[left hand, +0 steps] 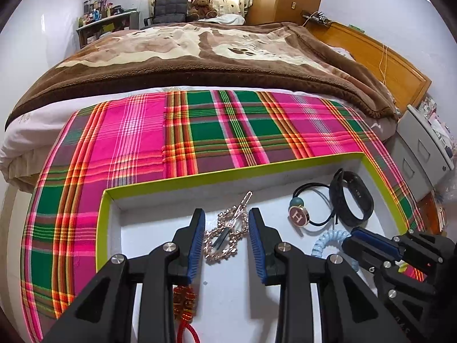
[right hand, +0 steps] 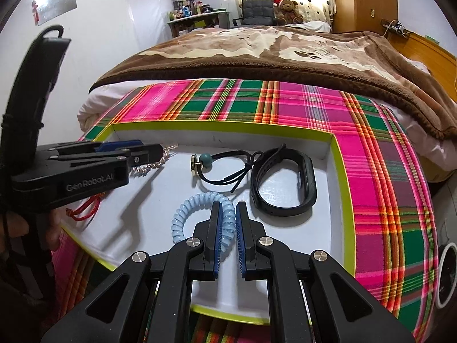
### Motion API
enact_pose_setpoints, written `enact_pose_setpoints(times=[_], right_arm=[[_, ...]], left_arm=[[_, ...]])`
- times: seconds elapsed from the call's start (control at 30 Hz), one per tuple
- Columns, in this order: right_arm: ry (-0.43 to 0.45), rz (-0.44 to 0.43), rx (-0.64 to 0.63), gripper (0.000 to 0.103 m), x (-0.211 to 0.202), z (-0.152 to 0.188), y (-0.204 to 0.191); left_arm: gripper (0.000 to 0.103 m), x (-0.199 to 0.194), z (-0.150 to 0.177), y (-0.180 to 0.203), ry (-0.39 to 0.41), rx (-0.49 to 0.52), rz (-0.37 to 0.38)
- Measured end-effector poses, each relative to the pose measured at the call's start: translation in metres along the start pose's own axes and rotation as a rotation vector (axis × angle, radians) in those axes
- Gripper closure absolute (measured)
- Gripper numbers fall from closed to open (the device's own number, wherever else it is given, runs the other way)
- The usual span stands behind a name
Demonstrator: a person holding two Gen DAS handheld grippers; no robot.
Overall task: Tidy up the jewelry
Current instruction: 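Lower the blue coil and silver charm chain into the tray, opening both grippers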
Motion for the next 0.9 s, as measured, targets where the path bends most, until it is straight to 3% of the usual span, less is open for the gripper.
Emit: enact_pose_setpoints(times=[0.33, 0.53, 0.6, 0.67, 0.9], right_arm=[[0.011, 0.028, -0.005, 0.093, -0.003, 0.000, -0.004], [0.035, 0.029, 0.006, 0.086, -0.013, 0.001, -0.004], [0.039, 0.025, 0.007, 0.082, -0.017, 0.001, -0.004], [0.050, 0.026, 0.009, 0.066, -0.021, 0.002, -0.003], [0.088, 0.010, 0.024, 0.064, -0.042, 0.009, -0.005]], left_arm=[[0.068, -0.007, 0.001, 0.000, 0.009, -0.009, 0.004], [0.065, -0.018, 0.005, 0.000, 0.018, -0.023, 0.006], [0.064, -0.024, 0.006, 0.001, 0.028, -0.020, 0.009], [0.062, -0.033, 0.008, 0.001, 0.042, -0.025, 0.017], [0.060, -0.068, 0.022, 0.003, 0.100, -0.041, 0.025]])
Point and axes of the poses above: each gripper's, at about its wrist camera, not at the fingertips, and x roughly the way its jaws point, y to its right, z to its underside, the point moved 4 cm from there along x, roughly the way its jaws point, and after that the axes turned 3 degrees about x, right-handed, at the moved point
